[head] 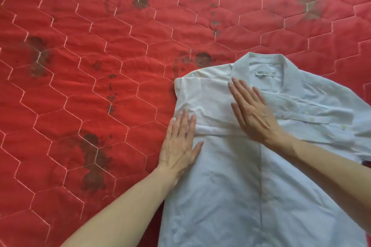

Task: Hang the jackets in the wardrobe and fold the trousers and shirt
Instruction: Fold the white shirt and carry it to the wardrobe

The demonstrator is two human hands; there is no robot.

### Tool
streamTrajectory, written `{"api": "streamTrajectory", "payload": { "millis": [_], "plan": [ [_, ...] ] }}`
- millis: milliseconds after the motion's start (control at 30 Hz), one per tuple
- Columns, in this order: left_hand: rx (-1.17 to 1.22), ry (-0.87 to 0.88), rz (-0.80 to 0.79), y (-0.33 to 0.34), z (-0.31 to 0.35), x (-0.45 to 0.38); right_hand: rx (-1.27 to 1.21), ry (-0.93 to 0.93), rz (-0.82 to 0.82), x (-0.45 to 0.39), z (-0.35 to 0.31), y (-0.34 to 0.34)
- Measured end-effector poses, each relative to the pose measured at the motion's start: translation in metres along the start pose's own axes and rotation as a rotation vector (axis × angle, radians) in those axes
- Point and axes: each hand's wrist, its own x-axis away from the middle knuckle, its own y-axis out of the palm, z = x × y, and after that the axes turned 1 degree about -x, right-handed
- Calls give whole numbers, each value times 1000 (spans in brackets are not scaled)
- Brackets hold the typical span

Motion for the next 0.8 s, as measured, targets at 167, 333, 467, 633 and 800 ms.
{"api": "streamTrajectory", "payload": {
  "millis": [167, 333, 467, 633, 800],
  "plan": [
    [121, 79, 55, -13, 60, -36, 82, 245, -51, 107, 75, -23],
    [94, 251, 85, -18, 148, -73, 68, 426, 25, 169, 151, -53],
    [102, 327, 26, -20, 228, -95, 75, 773, 27, 223, 221, -76],
    [85, 461, -44, -7, 312, -123, 14, 1083, -100, 292, 301, -87],
    [123, 485, -4, -5, 373, -152, -102, 1248, -20, 319, 360, -104]
  ]
}}
